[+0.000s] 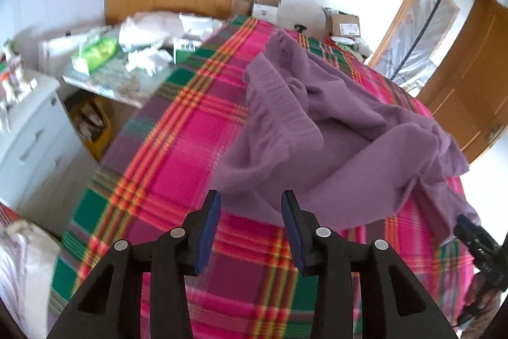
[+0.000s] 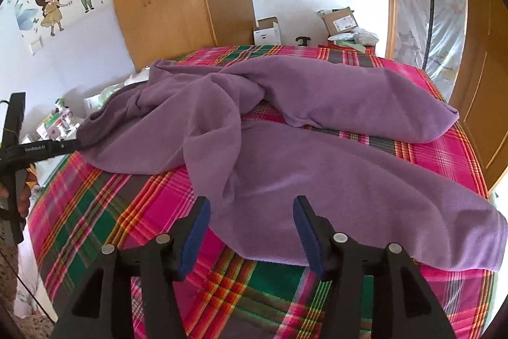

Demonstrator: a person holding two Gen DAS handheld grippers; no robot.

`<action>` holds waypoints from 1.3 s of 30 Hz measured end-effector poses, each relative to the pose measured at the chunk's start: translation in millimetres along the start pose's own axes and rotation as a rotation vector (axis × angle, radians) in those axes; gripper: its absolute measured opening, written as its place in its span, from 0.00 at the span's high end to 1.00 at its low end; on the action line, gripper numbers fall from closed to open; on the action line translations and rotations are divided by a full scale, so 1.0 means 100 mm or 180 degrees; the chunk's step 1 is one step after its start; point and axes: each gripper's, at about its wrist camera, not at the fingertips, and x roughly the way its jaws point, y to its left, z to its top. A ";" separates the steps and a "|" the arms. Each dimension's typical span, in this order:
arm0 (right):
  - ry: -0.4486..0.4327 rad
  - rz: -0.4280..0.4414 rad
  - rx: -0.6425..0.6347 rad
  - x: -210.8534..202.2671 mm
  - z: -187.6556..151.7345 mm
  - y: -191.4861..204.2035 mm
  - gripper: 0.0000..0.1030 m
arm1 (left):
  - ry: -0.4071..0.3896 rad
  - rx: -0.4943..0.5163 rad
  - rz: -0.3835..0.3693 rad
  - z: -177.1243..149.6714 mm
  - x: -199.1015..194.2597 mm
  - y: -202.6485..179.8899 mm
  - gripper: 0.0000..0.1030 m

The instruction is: Fold clothes

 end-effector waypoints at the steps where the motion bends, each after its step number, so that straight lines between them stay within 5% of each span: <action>1: -0.0001 -0.0011 -0.0004 0.01 0.00 0.00 0.45 | -0.0067 0.0046 0.0042 0.02 -0.01 -0.01 0.60; 15: 0.0022 -0.0117 -0.0147 0.16 -0.03 0.11 0.43 | -0.0010 0.0692 0.0286 0.17 0.33 -0.34 0.60; 24: 0.0092 -0.0234 -0.0404 0.30 -0.03 0.25 0.43 | -0.0007 0.0571 0.0380 0.35 0.49 -0.32 0.60; 27: 0.0084 -0.0236 -0.0468 0.31 -0.03 0.29 0.43 | -0.0009 0.0407 0.0245 0.42 0.48 -0.24 0.78; 39: 0.0099 -0.0265 -0.0657 0.41 -0.04 0.38 0.43 | -0.0145 -0.0261 -0.0009 0.59 0.40 0.18 0.90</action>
